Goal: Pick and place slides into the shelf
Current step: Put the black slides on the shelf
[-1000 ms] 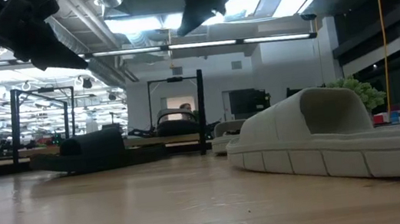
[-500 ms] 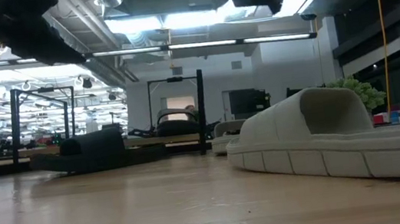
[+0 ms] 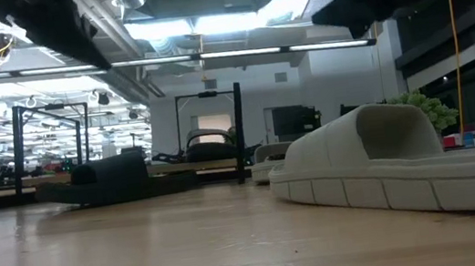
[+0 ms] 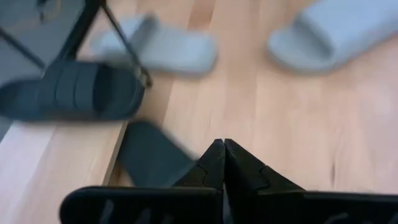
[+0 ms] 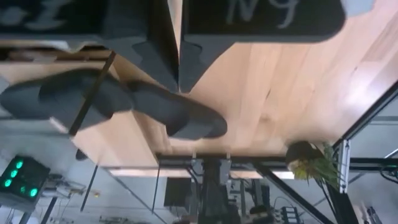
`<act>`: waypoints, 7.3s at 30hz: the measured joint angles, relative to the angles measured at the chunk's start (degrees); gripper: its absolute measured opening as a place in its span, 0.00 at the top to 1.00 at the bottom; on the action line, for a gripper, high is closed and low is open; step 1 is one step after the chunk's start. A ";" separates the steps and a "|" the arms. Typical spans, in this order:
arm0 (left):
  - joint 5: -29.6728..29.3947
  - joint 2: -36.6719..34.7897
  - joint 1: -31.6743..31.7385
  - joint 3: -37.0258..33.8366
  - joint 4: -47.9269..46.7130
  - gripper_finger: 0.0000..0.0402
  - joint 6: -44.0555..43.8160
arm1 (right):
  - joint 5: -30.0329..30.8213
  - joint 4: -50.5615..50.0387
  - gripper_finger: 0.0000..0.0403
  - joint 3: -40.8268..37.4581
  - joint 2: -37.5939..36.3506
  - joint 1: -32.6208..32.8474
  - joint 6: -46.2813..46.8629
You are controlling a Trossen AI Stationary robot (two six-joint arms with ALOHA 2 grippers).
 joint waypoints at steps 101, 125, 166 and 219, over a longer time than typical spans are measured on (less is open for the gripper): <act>-1.66 40.45 -12.22 2.32 -14.52 0.76 -13.62 | -0.39 -2.10 0.93 -1.96 0.21 0.04 2.14; -1.71 39.40 -13.00 2.92 -13.97 0.98 -17.57 | -0.39 -1.73 0.93 -1.96 0.21 0.04 1.95; -0.49 35.62 -23.58 30.31 -43.81 0.98 -43.67 | -0.39 -5.62 0.93 -1.94 0.21 0.04 0.63; -10.24 35.57 15.83 21.16 -26.75 0.98 -15.69 | -0.39 -7.06 0.93 -1.94 0.23 0.04 0.40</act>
